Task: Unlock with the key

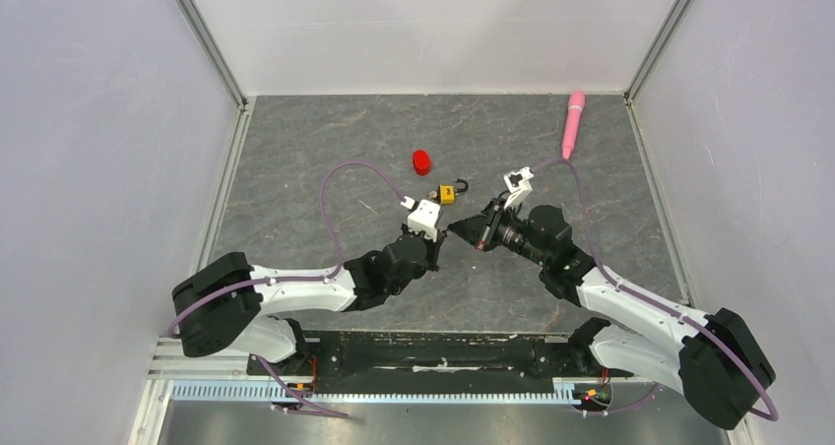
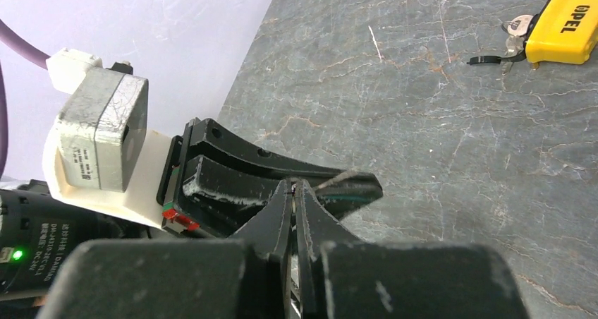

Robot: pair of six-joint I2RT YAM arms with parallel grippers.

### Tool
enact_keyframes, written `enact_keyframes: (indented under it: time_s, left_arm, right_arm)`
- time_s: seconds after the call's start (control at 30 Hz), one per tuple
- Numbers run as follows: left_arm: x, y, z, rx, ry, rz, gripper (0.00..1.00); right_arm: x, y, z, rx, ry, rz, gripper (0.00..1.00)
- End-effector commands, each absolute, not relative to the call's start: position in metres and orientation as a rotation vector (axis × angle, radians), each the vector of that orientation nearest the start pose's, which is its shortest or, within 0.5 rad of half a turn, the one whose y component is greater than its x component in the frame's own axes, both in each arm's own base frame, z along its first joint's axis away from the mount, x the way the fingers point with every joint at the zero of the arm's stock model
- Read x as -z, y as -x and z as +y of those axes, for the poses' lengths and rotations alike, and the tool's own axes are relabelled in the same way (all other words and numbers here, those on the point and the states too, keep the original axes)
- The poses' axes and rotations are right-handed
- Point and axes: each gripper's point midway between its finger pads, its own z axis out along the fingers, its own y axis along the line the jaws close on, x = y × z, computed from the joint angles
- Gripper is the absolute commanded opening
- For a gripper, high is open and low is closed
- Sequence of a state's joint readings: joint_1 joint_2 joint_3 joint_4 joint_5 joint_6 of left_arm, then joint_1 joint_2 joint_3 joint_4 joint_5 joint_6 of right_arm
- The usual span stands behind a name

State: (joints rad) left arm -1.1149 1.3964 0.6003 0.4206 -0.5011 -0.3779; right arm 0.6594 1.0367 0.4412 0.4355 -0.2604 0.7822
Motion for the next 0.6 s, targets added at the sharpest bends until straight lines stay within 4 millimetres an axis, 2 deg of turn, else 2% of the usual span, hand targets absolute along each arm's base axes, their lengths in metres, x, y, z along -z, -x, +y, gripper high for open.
enact_keyframes:
  time_s: [0.0,0.03,0.2,0.37,0.4,0.47,0.57]
  left_arm:
    - [-0.143,-0.248,-0.304,0.418,-0.381,1.778,0.06]
    - [-0.145,-0.248,-0.300,0.393,-0.407,1.768,0.02]
    - [-0.154,-0.245,-0.287,0.307,-0.524,1.729,0.02]
    - [-0.158,-0.234,-0.289,0.393,-0.492,1.799,0.03]
    - [-0.158,-0.231,-0.290,0.421,-0.466,1.828,0.06]
    - [-0.152,-0.223,-0.289,0.474,-0.398,1.916,0.18]
    - [-0.147,-0.209,-0.291,0.585,-0.275,2.028,0.47]
  right_arm:
    - [-0.206,-0.231,0.271,-1.263,0.086,1.855,0.00]
    - [-0.204,-0.230,0.270,-1.261,0.082,1.859,0.00]
    - [-0.201,-0.226,0.268,-1.261,0.086,1.868,0.00]
    - [-0.202,-0.227,0.264,-1.234,0.092,1.859,0.00]
    - [-0.203,-0.228,0.263,-1.221,0.098,1.854,0.00]
    - [-0.204,-0.230,0.262,-1.195,0.112,1.843,0.00]
    - [-0.207,-0.233,0.262,-1.161,0.157,1.820,0.00]
